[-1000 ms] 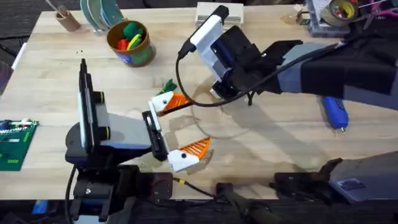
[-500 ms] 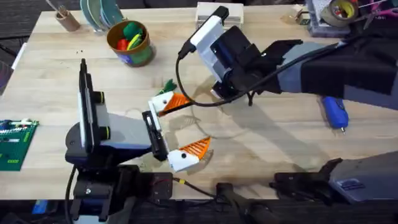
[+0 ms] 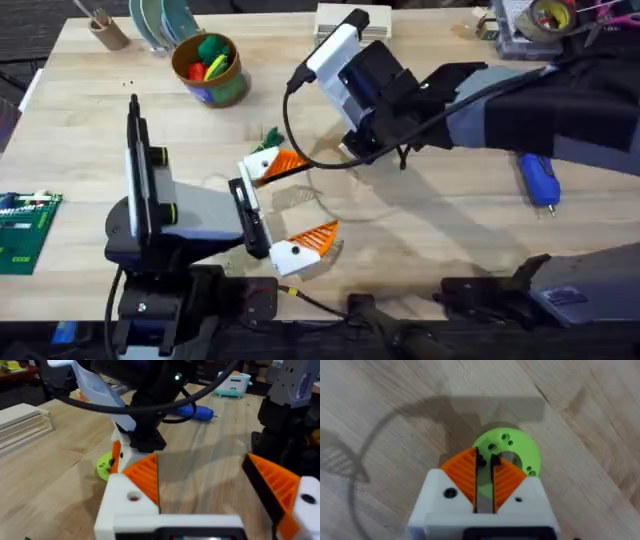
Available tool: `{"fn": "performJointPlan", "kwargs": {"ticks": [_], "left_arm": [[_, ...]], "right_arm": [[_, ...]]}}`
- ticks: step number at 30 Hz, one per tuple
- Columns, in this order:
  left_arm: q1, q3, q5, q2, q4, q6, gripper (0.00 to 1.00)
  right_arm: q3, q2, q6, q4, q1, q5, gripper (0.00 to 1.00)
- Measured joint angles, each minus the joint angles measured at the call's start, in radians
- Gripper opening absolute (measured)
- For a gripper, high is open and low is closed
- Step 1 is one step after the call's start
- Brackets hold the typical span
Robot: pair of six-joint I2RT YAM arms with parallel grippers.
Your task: Pick up the gripper from the table and insert it into the empty holder that is missing its gripper. Then pick up a screw, insert it into the mounting hole, and use the screwdriver to tighten it. Finally, clean up the table by picking up the vegetable and placing it into the bucket.
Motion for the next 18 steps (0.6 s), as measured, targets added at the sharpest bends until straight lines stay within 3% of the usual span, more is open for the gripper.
{"fn": "performJointPlan", "kwargs": {"ticks": [18], "left_arm": [[0.0,0.0,0.0,0.0,0.0,0.0,0.994]], "right_arm": [[0.041,0.0,0.0,-0.042,0.0,-0.019,0.322]]}}
